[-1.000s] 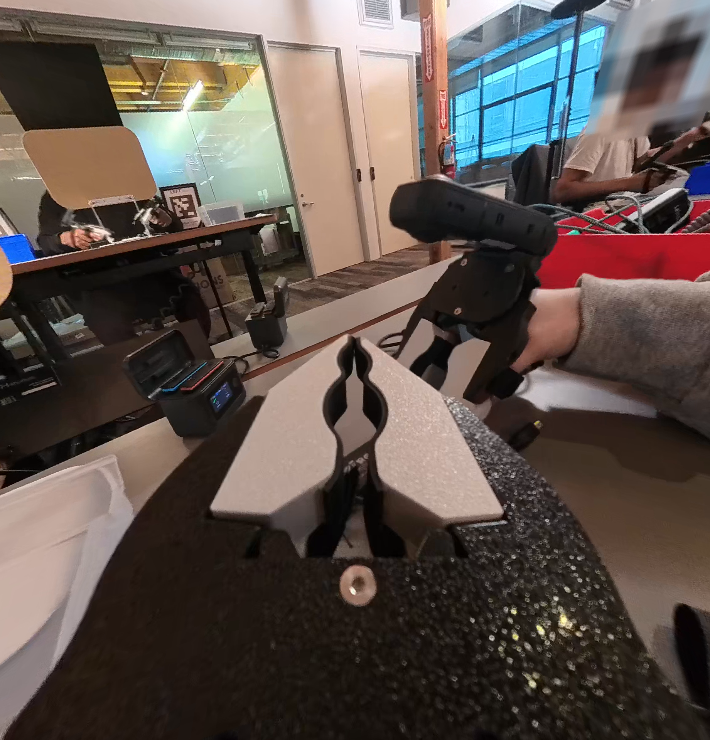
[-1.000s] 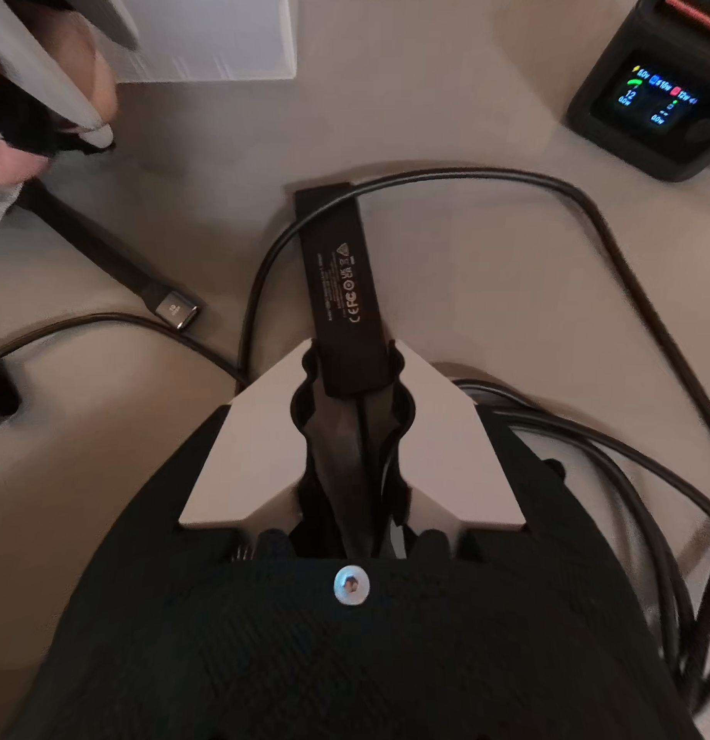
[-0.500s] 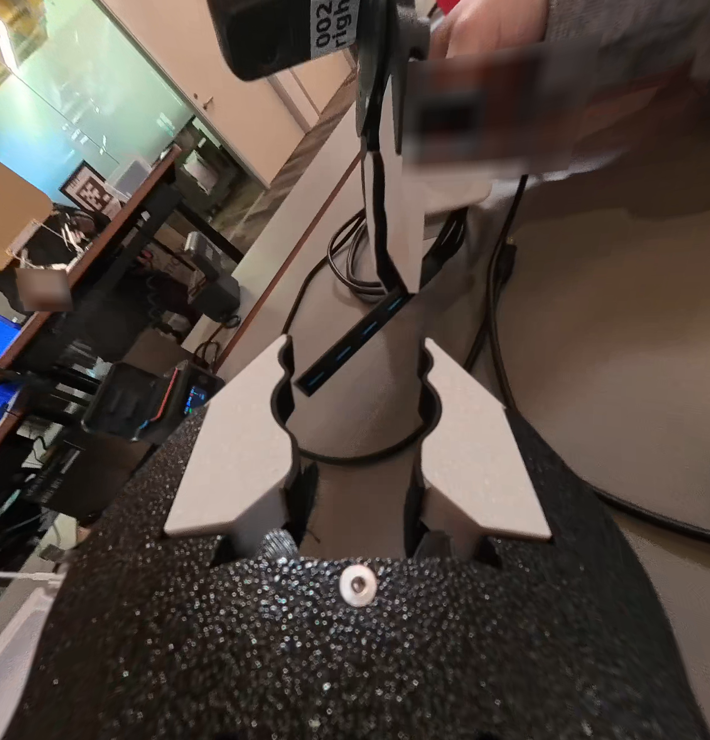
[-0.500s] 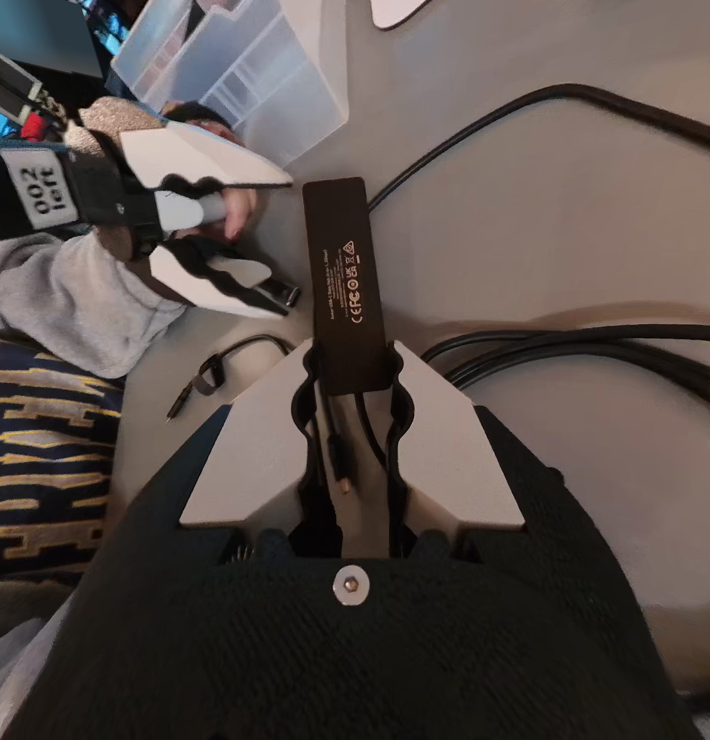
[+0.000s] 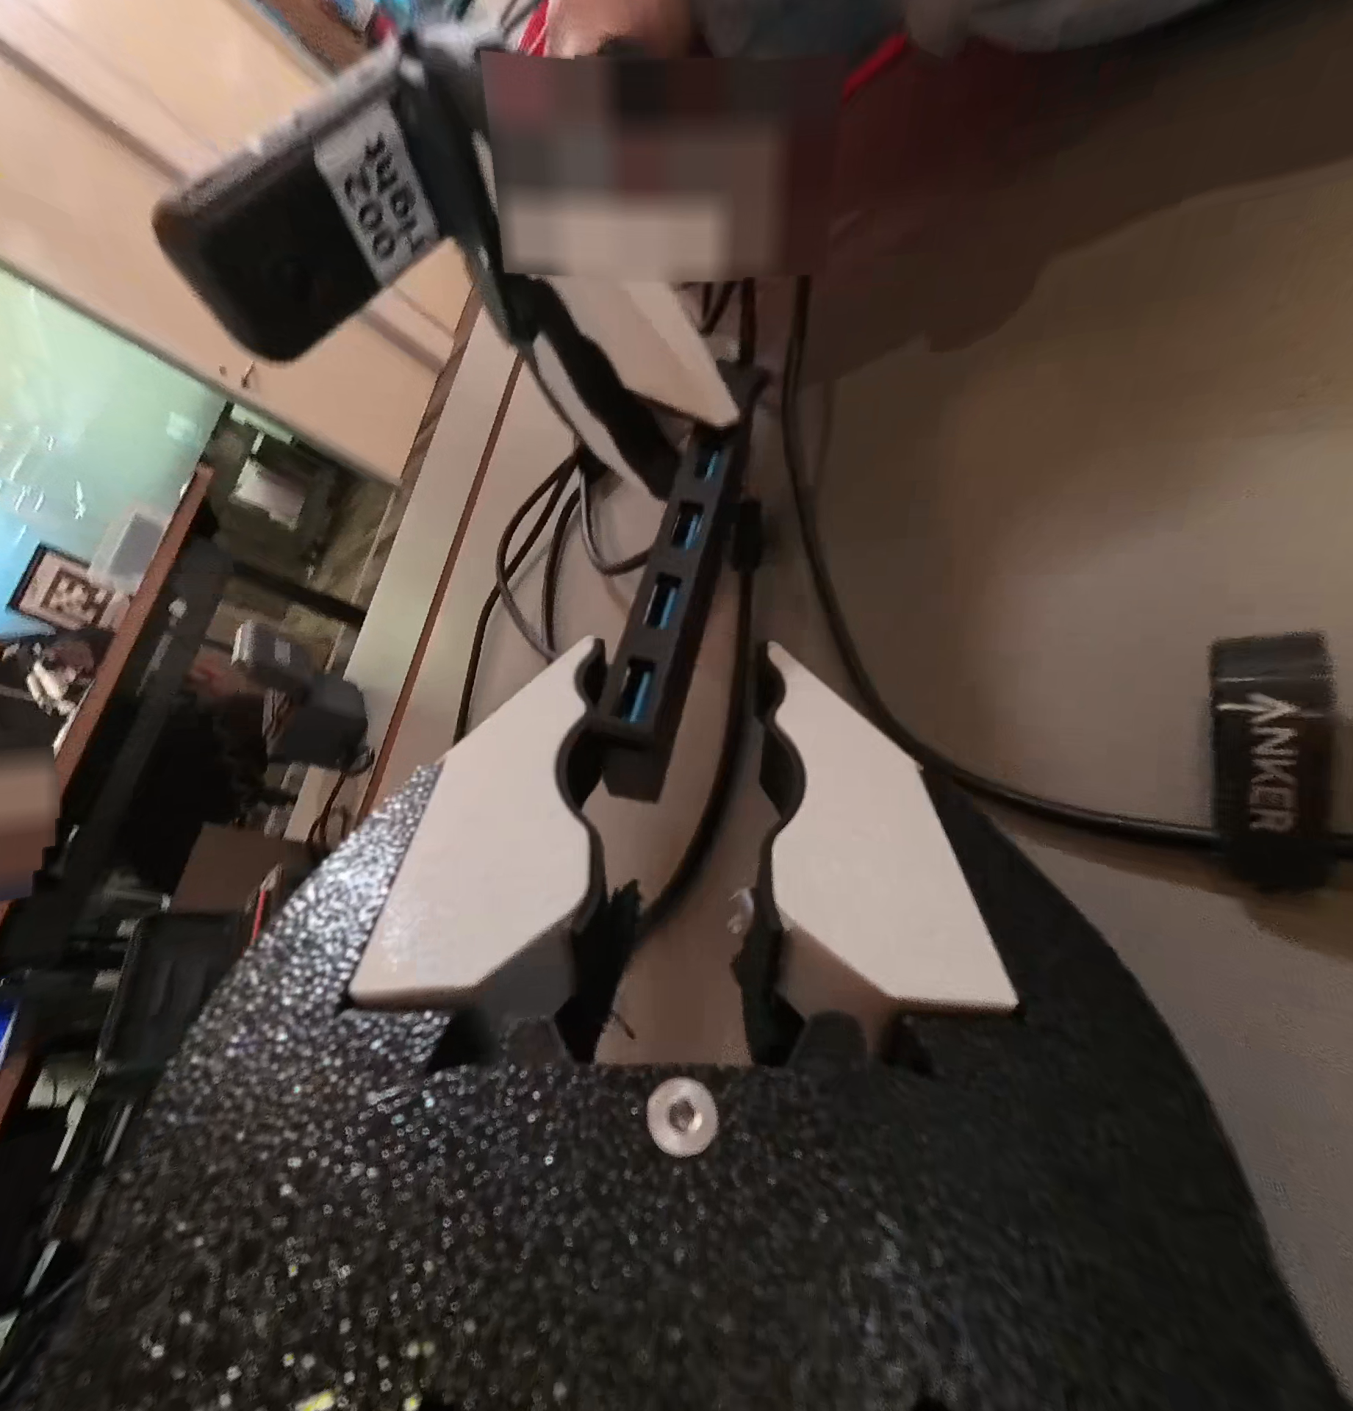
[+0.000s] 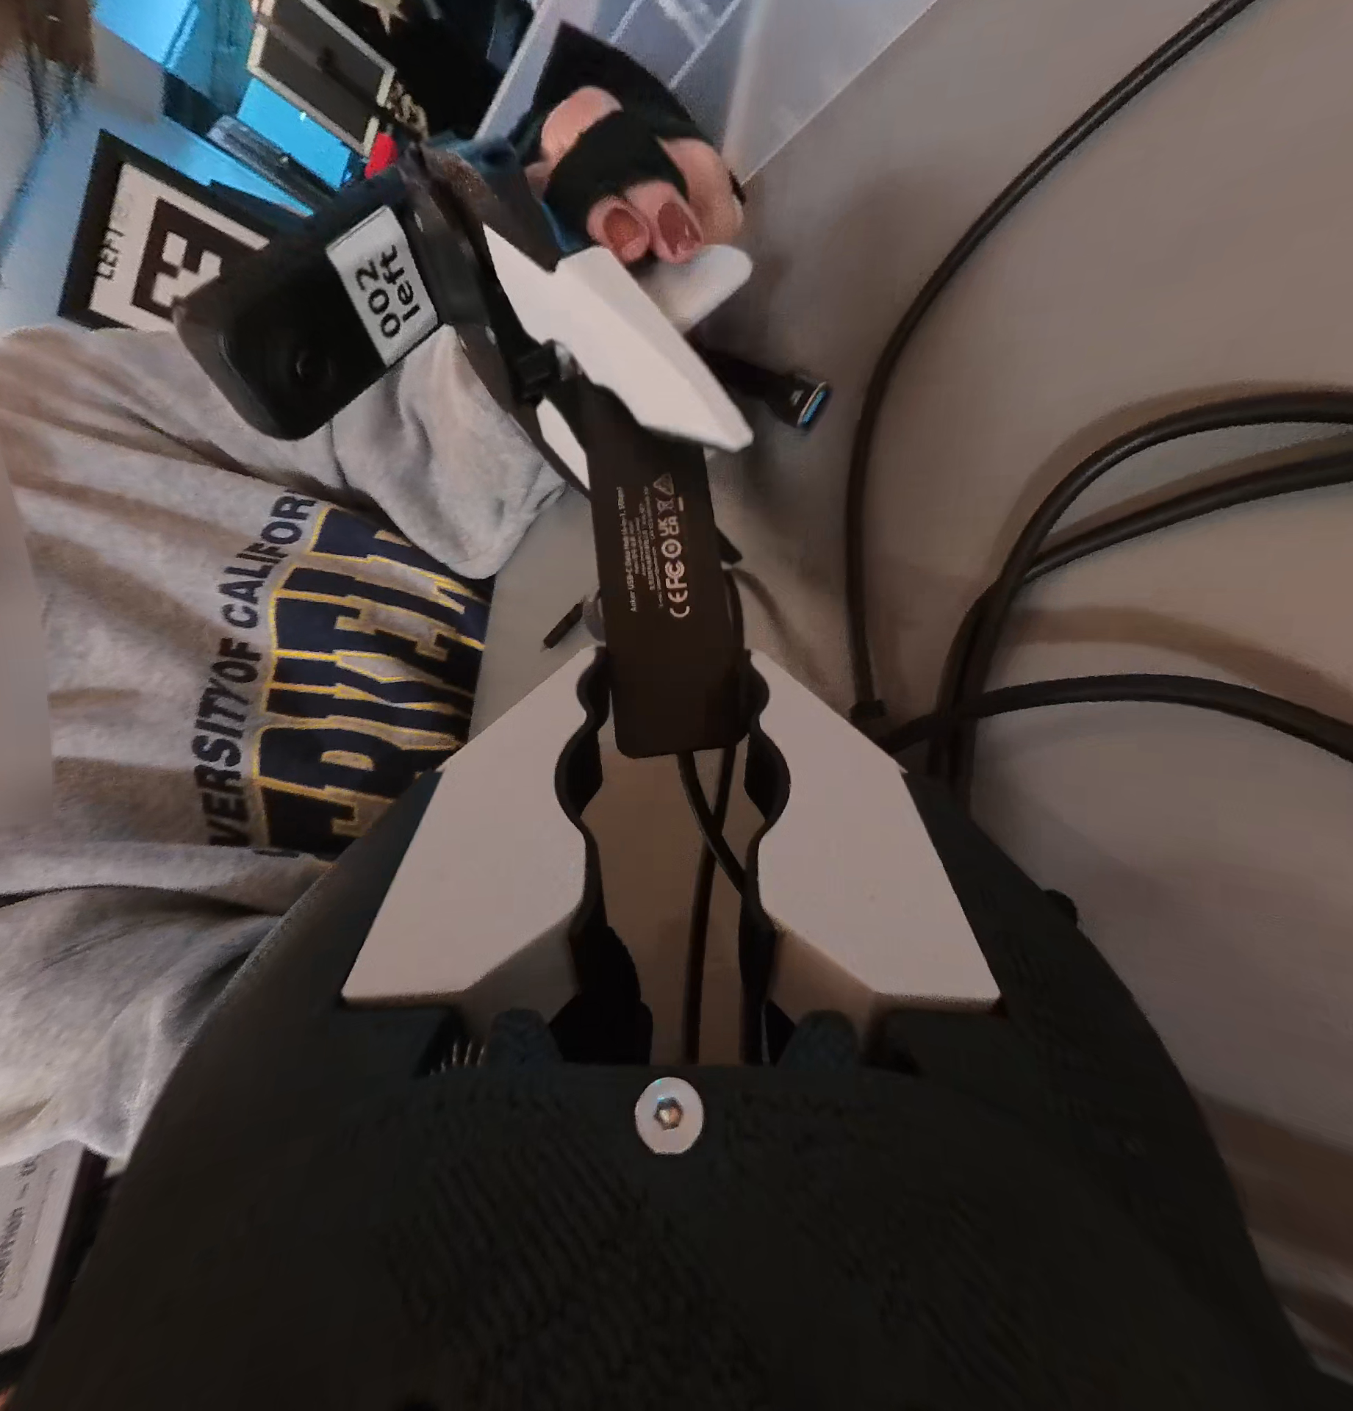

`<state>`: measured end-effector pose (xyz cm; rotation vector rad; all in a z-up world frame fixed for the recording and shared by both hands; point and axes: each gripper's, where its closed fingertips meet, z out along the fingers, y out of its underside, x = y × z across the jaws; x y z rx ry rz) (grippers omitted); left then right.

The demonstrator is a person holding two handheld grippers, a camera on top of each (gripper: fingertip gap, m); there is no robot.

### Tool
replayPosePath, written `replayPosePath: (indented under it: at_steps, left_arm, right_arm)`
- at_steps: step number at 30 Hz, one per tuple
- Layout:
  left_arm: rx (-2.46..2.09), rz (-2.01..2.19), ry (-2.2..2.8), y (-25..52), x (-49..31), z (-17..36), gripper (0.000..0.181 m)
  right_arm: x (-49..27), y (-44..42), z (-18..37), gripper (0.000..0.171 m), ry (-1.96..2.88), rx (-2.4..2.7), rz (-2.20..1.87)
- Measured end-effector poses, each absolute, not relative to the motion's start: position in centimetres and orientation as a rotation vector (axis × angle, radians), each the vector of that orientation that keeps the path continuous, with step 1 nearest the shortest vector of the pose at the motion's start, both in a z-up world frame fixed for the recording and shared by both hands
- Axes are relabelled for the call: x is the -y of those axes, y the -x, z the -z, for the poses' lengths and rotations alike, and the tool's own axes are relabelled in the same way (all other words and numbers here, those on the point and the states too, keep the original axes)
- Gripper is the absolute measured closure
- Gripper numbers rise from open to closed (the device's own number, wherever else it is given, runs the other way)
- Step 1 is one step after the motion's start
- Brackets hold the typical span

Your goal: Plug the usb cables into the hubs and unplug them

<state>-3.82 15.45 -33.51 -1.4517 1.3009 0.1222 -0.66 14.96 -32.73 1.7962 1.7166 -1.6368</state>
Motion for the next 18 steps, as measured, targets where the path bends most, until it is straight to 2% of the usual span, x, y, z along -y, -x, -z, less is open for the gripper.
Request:
replayPosePath:
  at_steps: [2, 3, 5, 8, 11, 18]
  left_arm:
    - [-1.318, -0.06, 1.425, 3.0, -14.8, 33.3, 0.151]
    - [-1.331, -0.036, 1.417, 2.7, -14.5, 33.3, 0.164]
    - [-1.36, -0.03, 1.441, 2.7, -14.3, 33.9, 0.172]
    - [-1.321, -0.079, 1.523, 3.5, -15.3, 34.3, 0.172]
    - [-1.197, -0.026, 1.626, 4.4, -16.2, 33.8, 0.172]
    - [-0.962, 0.115, 1.727, 6.3, -17.7, 33.7, 0.173]
  right_arm:
    - [-14.4, 0.5, 32.8, 0.14, -1.768, -1.702, 1.62]
    - [-14.2, 0.5, 32.7, 0.139, -1.751, -1.694, 1.616]
    - [-14.1, 0.6, 32.9, 0.139, -1.752, -1.695, 1.606]
    - [-15.2, 1.4, 32.9, 0.136, -1.835, -1.714, 1.627]
    - [-17.4, 2.4, 31.2, 0.117, -1.975, -1.784, 1.717]
    - [-20.5, 2.7, 24.6, 0.12, -2.204, -2.045, 1.962]
